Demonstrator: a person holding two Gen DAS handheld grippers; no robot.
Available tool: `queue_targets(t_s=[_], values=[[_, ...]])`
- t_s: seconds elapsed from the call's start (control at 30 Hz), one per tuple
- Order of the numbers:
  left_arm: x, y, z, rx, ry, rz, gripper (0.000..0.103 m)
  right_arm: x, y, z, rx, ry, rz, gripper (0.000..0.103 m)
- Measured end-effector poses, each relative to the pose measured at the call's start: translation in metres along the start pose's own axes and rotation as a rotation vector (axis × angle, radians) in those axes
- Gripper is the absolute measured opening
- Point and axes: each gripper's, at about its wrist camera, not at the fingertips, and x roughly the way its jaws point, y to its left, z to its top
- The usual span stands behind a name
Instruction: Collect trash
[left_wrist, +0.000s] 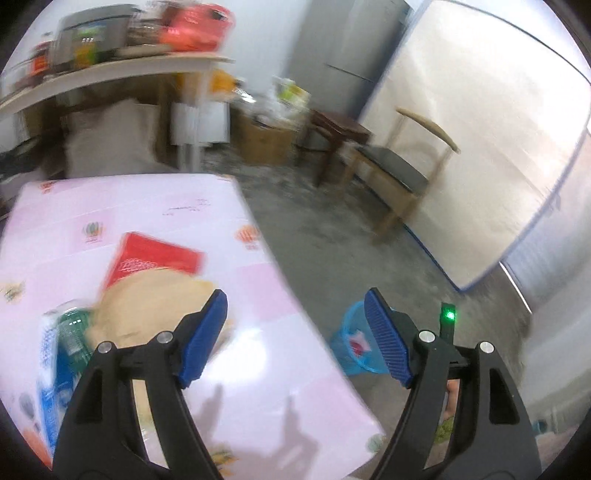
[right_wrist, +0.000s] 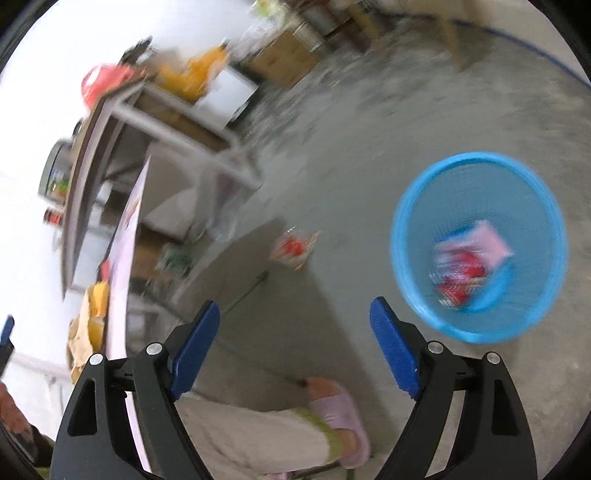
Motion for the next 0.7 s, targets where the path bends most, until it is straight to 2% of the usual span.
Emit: queue_targets(t_s=[0.07, 0.13, 0.2, 0.37, 0.5, 0.7], values=[[-0.022, 0.019, -0.005, -0.015, -0.05, 0.05, 0.073, 0.037, 0.008, 0.012, 0.029, 0.07, 0.069, 0.081], [-0.045, 0.04, -0.01, -0.032, -0.084, 0.105, 0.073, 0.093, 0.013, 0.029, 0.086, 0.174, 0.16, 0.081], [-0.069, 0.063, -0.013, -0.065, -0.124, 0.158, 0.072, 0.156, 0.009, 0.042, 0.17, 0.266, 0.193, 0.081], [-0.113, 0.115, -0.02, -0.135, -0.182, 0.273, 0.072, 0.309, -0.015, 0.048, 0.368, 0.471, 0.205, 0.073], [-0.126, 0.152, -0.024, -0.217, -0.171, 0.33, 0.072, 0.407, -0.037, 0.042, 0.502, 0.559, 0.185, 0.07], [-0.122, 0.202, -0.031, -0.362, -0.129, 0.367, 0.071, 0.495, -0.06, 0.038, 0.62, 0.61, 0.124, 0.064]])
